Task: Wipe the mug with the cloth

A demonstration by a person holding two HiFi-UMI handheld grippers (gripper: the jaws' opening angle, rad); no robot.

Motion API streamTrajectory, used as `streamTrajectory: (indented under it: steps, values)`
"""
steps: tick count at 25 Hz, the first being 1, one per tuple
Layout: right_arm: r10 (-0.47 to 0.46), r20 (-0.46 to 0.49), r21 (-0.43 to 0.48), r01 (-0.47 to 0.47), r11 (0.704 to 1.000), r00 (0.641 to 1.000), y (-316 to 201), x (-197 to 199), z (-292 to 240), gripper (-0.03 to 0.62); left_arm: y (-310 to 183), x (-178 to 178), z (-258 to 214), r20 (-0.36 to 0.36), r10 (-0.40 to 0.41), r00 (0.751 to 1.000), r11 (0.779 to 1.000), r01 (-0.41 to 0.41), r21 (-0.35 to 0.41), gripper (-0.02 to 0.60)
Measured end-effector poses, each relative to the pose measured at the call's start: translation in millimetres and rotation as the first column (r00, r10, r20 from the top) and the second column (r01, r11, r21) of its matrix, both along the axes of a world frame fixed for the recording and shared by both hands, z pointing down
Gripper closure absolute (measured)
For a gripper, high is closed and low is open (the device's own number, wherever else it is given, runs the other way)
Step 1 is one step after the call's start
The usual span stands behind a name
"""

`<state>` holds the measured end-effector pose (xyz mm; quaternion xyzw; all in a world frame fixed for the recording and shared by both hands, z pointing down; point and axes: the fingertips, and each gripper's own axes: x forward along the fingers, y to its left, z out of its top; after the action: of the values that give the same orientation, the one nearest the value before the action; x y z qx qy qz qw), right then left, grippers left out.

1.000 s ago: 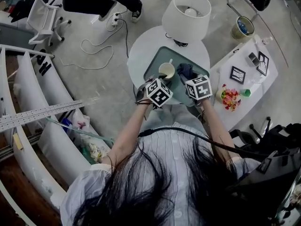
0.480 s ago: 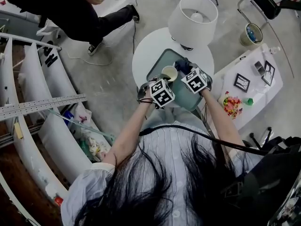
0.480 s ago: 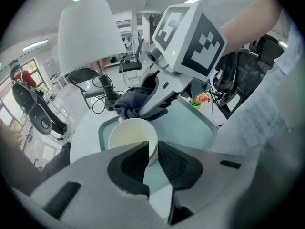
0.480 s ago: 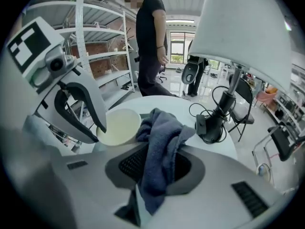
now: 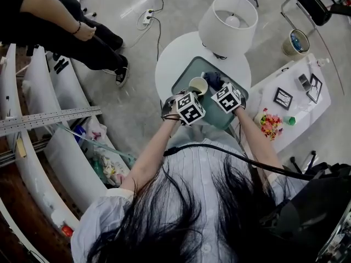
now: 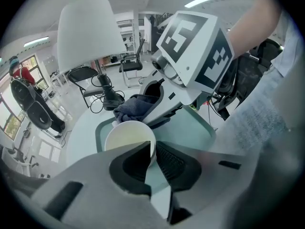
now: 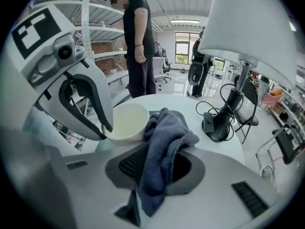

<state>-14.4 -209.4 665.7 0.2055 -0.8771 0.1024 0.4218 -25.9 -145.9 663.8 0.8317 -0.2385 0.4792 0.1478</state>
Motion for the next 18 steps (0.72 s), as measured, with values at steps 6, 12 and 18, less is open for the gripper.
streamTrajectory:
  steps: [6,12,18]
  values:
    - [0.075,0.03,-0.028,-0.074,0.997,0.997,10,5,2,0.5,-1,2,-1,-0.054,-0.082,0.995,0.996,0.079,-0.043,0.532]
    - [0.172,0.077,-0.08,-0.166,0.983,0.982,22,7,8,0.5,-3,4,-3,-0.108,-0.171,0.979,0.982,0.161,-0.096,0.535]
    - [0.229,0.108,-0.119,-0.216,0.969,0.967,35,8,8,0.5,-10,3,0,-0.159,-0.334,0.929,0.936,0.306,-0.175,0.537]
